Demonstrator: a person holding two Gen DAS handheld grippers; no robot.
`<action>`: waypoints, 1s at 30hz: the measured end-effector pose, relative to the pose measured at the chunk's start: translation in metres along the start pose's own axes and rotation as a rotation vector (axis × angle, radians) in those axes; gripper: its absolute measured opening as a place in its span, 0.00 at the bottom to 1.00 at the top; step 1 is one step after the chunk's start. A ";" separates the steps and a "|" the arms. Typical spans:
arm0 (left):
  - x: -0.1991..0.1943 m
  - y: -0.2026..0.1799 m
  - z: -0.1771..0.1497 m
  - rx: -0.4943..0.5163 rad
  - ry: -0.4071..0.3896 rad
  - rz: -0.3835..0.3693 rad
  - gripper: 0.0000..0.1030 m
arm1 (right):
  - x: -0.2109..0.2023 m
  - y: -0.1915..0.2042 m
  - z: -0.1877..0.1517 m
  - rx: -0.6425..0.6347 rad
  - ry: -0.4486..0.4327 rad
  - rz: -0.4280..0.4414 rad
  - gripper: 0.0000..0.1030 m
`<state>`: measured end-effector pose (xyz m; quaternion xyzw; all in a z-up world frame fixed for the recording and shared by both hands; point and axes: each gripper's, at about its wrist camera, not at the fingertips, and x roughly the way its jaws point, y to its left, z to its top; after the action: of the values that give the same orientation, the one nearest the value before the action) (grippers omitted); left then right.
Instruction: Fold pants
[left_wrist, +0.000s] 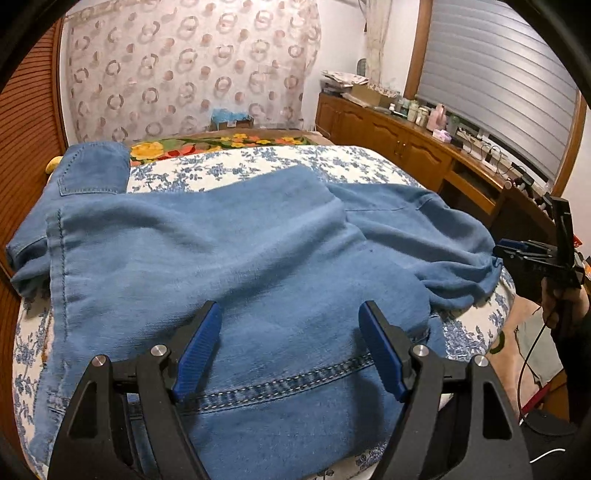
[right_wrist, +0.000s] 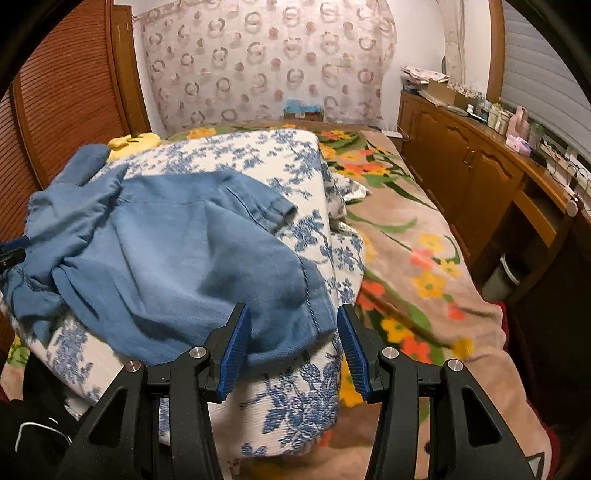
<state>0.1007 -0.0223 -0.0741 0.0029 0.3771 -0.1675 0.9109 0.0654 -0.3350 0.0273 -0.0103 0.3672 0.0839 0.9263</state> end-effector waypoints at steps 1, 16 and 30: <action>0.002 0.001 -0.001 -0.004 0.006 0.000 0.75 | 0.002 -0.001 0.001 0.008 0.006 0.007 0.49; 0.011 0.007 -0.012 -0.090 -0.002 -0.005 0.75 | 0.008 0.002 -0.007 0.014 -0.014 0.048 0.20; 0.004 0.009 -0.013 -0.076 0.013 0.031 0.75 | -0.051 -0.017 0.014 0.057 -0.197 0.082 0.12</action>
<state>0.0972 -0.0133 -0.0870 -0.0246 0.3891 -0.1389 0.9103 0.0406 -0.3580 0.0716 0.0393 0.2769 0.1120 0.9535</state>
